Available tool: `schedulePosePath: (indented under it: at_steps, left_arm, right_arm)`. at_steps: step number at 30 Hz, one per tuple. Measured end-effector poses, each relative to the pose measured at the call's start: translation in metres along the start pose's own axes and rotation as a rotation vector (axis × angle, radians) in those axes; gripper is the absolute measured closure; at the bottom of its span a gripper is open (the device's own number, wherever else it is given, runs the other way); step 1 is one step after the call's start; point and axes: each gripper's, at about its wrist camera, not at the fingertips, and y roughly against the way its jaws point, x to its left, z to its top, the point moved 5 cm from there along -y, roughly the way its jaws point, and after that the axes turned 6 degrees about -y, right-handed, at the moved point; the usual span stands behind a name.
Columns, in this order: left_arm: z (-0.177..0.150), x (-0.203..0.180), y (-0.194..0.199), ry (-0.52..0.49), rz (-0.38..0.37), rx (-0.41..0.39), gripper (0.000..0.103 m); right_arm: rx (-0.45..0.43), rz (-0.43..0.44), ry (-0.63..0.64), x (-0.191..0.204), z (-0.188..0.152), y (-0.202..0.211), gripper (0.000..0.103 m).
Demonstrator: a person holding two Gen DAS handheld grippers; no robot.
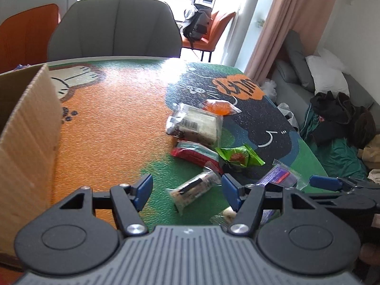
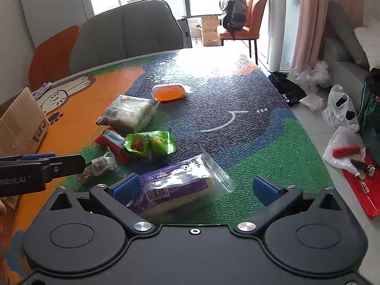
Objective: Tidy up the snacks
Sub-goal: 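Grasp small clear-wrapped bar with left gripper while right grasps purple-wrapped bread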
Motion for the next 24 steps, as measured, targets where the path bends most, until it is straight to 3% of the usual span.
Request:
schedulePosePath:
  at_steps: [5,10,17,21,24]
  left_arm:
    - [-0.004,-0.010,-0.017,-0.026,-0.012,0.019,0.043]
    - [-0.006,-0.012,-0.027,-0.018,-0.031,0.040,0.060]
    - [-0.012,-0.016,-0.026,-0.035,-0.029,0.037,0.063]
    - [-0.015,-0.014,-0.023,-0.053,-0.001,0.042,0.084]
    - [-0.016,-0.004,-0.018,-0.028,0.002,0.049,0.085]
  right_arm:
    - [-0.001,-0.013,-0.018,-0.012,0.002,0.005,0.000]
    - [-0.001,0.019,-0.047,-0.016,0.005,0.012,0.007]
    - [0.052,0.088,-0.066,-0.001,0.000,0.005,0.012]
    - [0.051,0.085,-0.039,0.011,0.000,-0.003,0.011]
    - [0.060,0.085,-0.024,0.021,-0.001,-0.009,0.011]
